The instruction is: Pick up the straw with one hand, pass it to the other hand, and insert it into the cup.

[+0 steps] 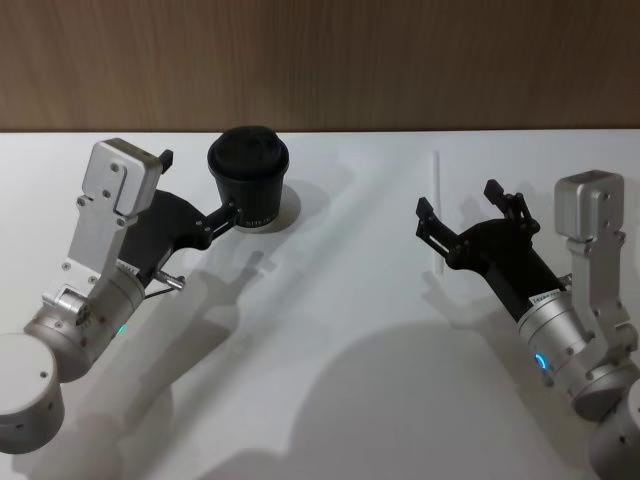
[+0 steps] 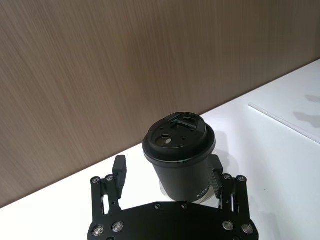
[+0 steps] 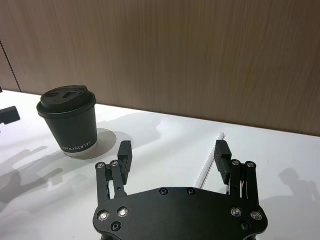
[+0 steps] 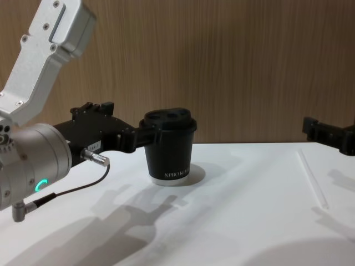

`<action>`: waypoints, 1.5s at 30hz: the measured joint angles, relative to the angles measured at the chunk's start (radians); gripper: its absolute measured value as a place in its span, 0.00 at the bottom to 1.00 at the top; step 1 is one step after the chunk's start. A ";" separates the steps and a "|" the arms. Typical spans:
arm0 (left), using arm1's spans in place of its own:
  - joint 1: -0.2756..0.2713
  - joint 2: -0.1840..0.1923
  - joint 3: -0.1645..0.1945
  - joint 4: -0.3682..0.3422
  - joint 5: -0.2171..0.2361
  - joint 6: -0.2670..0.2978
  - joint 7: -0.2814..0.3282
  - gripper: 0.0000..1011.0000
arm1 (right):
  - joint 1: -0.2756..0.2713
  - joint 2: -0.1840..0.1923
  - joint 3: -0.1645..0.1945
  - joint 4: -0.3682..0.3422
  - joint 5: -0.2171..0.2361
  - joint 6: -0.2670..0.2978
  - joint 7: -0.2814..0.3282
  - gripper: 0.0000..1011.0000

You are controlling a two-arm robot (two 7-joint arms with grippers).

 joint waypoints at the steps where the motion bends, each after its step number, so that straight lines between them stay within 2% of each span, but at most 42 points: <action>1: 0.000 0.000 0.000 0.000 0.000 0.000 0.000 0.99 | 0.000 0.000 0.000 0.000 0.000 0.000 0.000 0.99; 9: 0.000 0.000 0.000 0.000 0.000 0.000 0.000 0.99 | 0.005 -0.001 0.001 0.006 -0.002 0.002 0.000 0.99; 17: 0.000 0.000 0.000 0.000 0.000 0.000 0.000 0.99 | 0.039 -0.002 0.002 0.043 -0.017 0.030 -0.001 0.99; 27: 0.000 0.000 0.000 0.000 0.000 0.000 0.000 0.99 | 0.092 -0.003 -0.006 0.088 -0.037 0.101 -0.001 0.99; 35: 0.000 0.000 0.000 0.000 0.000 0.000 0.000 0.99 | 0.115 -0.011 -0.007 0.098 -0.035 0.168 0.008 0.99; 45: 0.000 0.000 0.000 0.000 0.000 0.000 0.000 0.99 | 0.130 -0.025 -0.007 0.108 -0.029 0.226 0.013 0.99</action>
